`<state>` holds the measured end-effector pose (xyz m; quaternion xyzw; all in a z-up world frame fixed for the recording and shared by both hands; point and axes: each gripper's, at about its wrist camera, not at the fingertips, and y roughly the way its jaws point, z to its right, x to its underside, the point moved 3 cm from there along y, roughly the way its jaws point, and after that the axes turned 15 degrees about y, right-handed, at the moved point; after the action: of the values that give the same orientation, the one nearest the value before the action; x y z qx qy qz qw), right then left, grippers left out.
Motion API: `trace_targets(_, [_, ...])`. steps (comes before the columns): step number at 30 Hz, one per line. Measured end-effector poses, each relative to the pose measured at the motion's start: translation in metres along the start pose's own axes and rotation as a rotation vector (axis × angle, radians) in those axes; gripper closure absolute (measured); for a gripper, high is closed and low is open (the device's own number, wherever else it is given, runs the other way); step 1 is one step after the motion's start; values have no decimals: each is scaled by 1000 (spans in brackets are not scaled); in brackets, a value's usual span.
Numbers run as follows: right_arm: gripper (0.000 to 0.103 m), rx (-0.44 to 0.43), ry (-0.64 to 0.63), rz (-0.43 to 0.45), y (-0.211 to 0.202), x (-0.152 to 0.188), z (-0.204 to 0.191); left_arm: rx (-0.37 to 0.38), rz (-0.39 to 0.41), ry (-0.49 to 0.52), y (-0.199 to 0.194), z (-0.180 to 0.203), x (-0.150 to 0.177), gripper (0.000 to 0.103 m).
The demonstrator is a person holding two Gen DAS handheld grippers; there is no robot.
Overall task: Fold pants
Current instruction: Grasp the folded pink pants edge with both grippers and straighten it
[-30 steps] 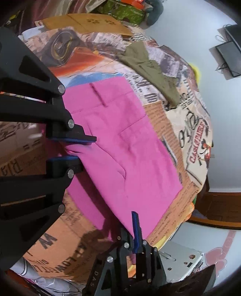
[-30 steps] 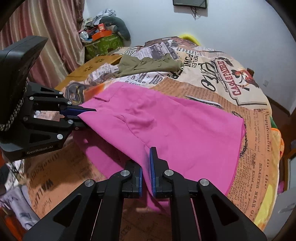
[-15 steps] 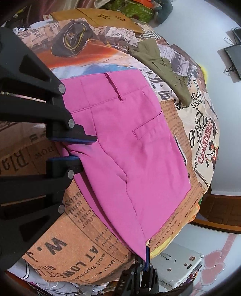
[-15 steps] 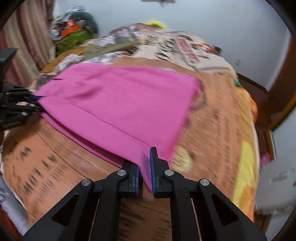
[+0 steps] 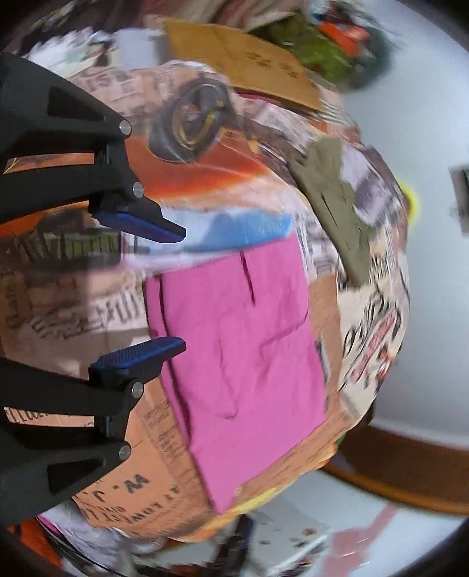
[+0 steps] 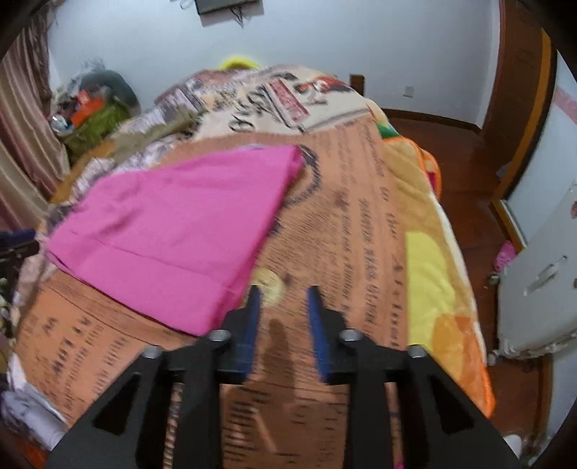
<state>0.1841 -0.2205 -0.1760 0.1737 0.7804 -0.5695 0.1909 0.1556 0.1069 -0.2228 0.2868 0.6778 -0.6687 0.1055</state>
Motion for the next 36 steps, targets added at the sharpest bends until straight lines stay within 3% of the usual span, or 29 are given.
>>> trace_targets(1, [61,-16,1,11,-1,0,-5,12,-1,-35,1,-6,1,49])
trace_targets(5, [59,-72,3,18,1,4,-23,51,-1,-109,7,-15,2,49])
trace_targets(11, [59,-87,20,-44,22,20,-31,74,-44,-119,29,-6,2,50])
trace_targets(17, [60,-96,35,-69,31,32,-28,96,-60,-122,39,-2,3,73])
trace_targets(20, [83,-95,28,-56,30,33,-30,63,-47,-82,35,2,1,77])
trace_targets(24, [95,-48,-37,-18,28,35,-36,29,-36,-47,31,5,0,88])
trace_targets(30, [99,-53,-38,10,24,27,-32,-3,36,-7,11,6,-9,92])
trace_targets(36, [100,-35,-70,84,13,11,-34,-40,40,15,4,8,-15,93])
